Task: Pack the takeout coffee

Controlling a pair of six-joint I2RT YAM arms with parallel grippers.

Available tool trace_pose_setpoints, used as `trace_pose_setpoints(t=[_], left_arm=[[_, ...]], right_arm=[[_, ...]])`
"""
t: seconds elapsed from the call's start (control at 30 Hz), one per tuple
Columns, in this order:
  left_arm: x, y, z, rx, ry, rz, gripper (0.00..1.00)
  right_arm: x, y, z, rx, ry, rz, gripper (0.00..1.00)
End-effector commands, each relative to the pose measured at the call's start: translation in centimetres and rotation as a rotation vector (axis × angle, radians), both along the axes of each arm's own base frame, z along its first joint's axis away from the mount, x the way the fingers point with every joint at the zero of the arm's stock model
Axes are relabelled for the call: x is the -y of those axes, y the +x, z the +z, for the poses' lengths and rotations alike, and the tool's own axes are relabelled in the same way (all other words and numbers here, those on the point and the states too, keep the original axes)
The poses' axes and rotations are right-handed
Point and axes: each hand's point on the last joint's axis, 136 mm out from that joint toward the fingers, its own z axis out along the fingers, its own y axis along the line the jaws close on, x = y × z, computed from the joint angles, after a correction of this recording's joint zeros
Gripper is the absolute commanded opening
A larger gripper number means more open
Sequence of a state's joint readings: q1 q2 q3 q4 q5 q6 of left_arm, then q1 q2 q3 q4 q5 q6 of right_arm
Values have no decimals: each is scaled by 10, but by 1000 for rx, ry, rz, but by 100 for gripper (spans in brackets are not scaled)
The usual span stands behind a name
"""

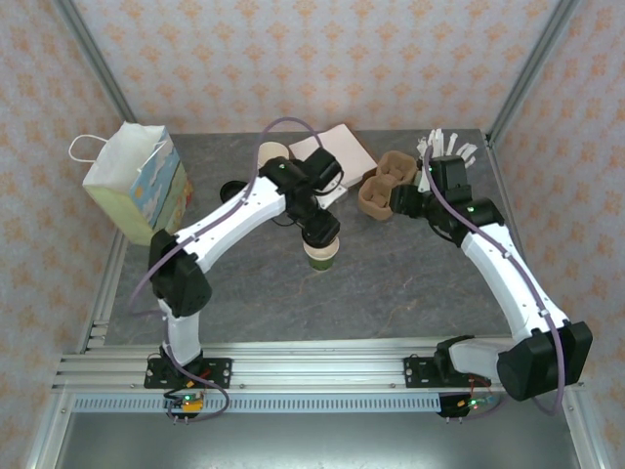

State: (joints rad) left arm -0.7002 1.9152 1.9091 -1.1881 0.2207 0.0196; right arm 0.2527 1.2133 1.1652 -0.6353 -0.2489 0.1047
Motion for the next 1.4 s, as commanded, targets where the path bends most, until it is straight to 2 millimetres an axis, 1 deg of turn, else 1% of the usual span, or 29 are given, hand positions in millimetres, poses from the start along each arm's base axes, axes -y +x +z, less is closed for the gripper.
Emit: trace_pose_setpoints(t=[0.0, 0.13, 0.43, 0.67, 0.93, 1.37], left_arm=[[-26, -19, -5, -65, 211, -48, 49], [-20, -20, -13, -108, 244, -74, 49], [-9, -18, -29, -163, 285, -102, 49], [-3, -15, -28, -165, 289, -118, 49], [3, -15, -32, -181, 301, -137, 49], [6, -13, -40, -199, 315, -156, 50]], right_arm=[[16, -7, 6, 43, -46, -60, 58], [22, -10, 1, 48, -74, -78, 58], [22, -12, -1, 59, -72, -74, 58], [21, -12, -2, 59, -72, -68, 58], [22, -12, -3, 59, -75, -67, 58], [21, -12, -2, 62, -75, -64, 59]])
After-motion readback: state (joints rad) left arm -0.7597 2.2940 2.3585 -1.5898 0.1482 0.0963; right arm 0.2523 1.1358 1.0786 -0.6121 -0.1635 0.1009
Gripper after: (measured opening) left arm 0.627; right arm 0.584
